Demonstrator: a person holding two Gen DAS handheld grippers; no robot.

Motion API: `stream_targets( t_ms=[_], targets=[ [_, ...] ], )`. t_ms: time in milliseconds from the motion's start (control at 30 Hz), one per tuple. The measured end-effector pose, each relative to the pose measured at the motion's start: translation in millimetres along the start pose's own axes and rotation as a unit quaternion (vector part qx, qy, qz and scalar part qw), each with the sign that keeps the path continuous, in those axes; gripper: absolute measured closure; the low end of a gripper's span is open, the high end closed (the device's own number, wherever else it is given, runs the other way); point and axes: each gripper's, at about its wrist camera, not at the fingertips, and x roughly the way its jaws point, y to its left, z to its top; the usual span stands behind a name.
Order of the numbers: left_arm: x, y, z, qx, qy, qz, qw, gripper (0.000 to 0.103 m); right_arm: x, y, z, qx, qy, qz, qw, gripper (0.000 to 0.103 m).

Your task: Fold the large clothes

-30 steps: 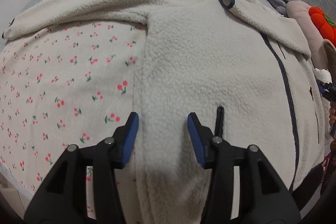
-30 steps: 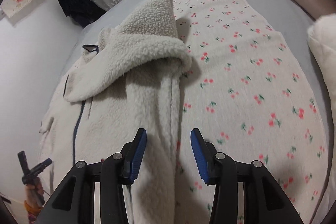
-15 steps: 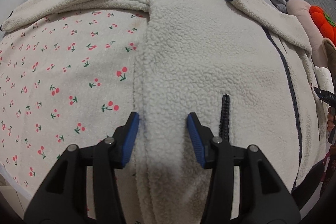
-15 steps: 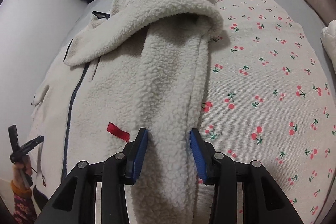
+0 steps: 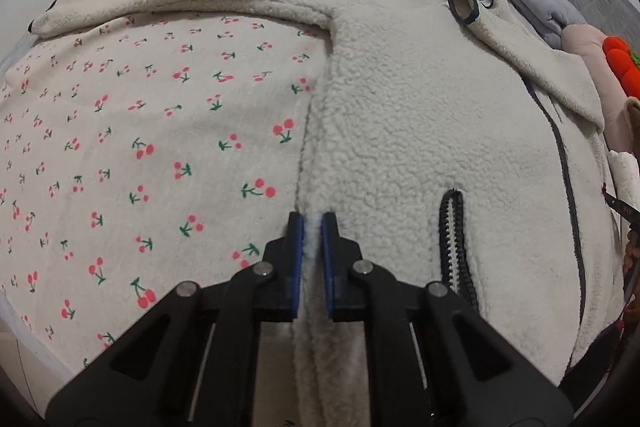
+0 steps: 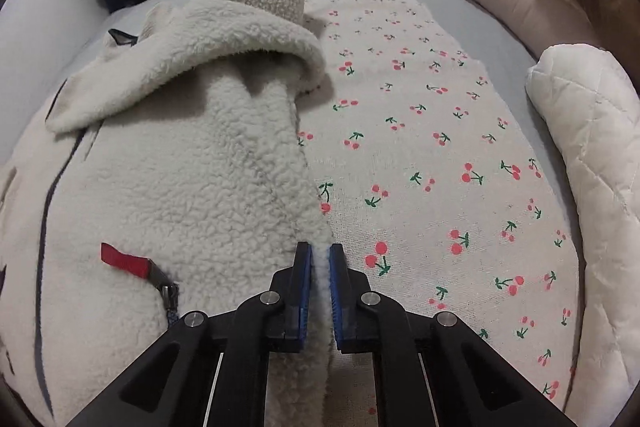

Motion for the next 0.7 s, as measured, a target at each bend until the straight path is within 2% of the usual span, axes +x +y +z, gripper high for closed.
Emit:
stream_targets(
  t_ms=[100,167,233,267,300,333,367,400,500,700],
  targets=[
    [-7,-7,4,0.017,0.0,-0.006,0.9998,0.091,-5,-1,0,-0.008,0.003,0.012,1.0,0.094],
    [-15,-15,7,0.039,-0.006,0.001,0.9992,0.086,-9,0,1,-0.008,0.002,0.02,1.0,0.093],
    [-20,-23,12,0.055,-0.014,-0.001,0.9984,0.083,-14,3,2,-0.006,0.003,0.03,1.0,0.087],
    [-22,-25,15,0.064,-0.018,-0.009,0.9978,0.074,-17,2,2,-0.003,0.004,0.038,0.999,0.085],
    [-22,-27,19,0.068,-0.021,-0.013,0.9974,0.06,-20,4,5,0.001,0.003,0.051,0.999,0.078],
    [-20,-29,23,0.07,-0.02,-0.012,0.9972,0.054,-21,5,8,0.004,-0.001,0.059,0.998,0.069],
    [-14,-30,30,0.072,-0.018,-0.012,0.9972,0.051,-24,4,12,0.01,-0.008,0.064,0.998,0.066],
    [-9,-30,35,0.07,-0.014,-0.013,0.9974,0.051,-25,2,17,0.015,-0.013,0.073,0.997,0.063],
    [11,-28,56,0.055,-0.001,-0.026,0.9982,0.051,-23,-6,37,0.038,-0.02,0.105,0.994,0.062],
    [33,-25,87,0.033,0.001,-0.027,0.9991,0.051,13,-27,73,0.114,-0.004,0.167,0.979,0.062]
  ],
)
